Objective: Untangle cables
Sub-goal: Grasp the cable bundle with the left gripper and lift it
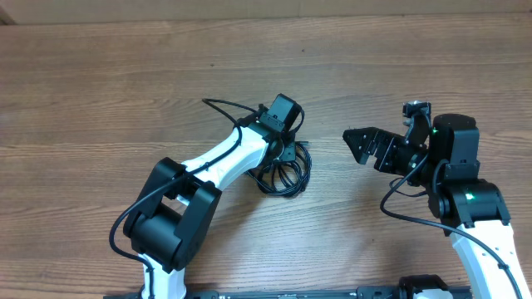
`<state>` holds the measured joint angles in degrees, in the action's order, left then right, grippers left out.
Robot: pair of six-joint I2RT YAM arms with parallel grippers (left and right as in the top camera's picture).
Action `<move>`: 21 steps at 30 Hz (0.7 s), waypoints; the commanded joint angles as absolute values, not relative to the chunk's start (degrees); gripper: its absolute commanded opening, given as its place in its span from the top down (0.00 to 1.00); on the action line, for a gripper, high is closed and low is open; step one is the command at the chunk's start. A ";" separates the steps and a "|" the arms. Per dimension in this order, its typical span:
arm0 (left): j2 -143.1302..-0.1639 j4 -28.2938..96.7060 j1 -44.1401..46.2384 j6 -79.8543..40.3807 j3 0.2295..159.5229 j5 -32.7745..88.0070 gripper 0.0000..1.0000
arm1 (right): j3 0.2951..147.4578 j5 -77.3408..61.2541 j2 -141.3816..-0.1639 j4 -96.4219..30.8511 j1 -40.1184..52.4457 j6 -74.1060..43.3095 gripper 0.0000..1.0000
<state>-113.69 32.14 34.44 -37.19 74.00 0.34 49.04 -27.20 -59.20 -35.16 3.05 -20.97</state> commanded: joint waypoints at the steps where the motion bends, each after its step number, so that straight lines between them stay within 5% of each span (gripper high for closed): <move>1: -114.52 33.85 34.81 -35.33 74.72 -0.58 0.96 | 50.57 -27.49 -59.00 -34.76 2.87 -20.78 0.00; 13: -96.09 37.82 34.74 4.14 78.17 -0.60 0.96 | 50.54 -25.56 -59.02 -34.76 2.87 -20.78 0.03; 21: -88.16 37.98 34.52 18.15 78.17 -0.54 0.96 | 50.54 -29.30 -59.00 -34.52 2.87 -15.68 0.09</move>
<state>-90.17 37.80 34.41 7.81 77.08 0.10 49.04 -26.65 -59.20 -35.14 3.03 -19.75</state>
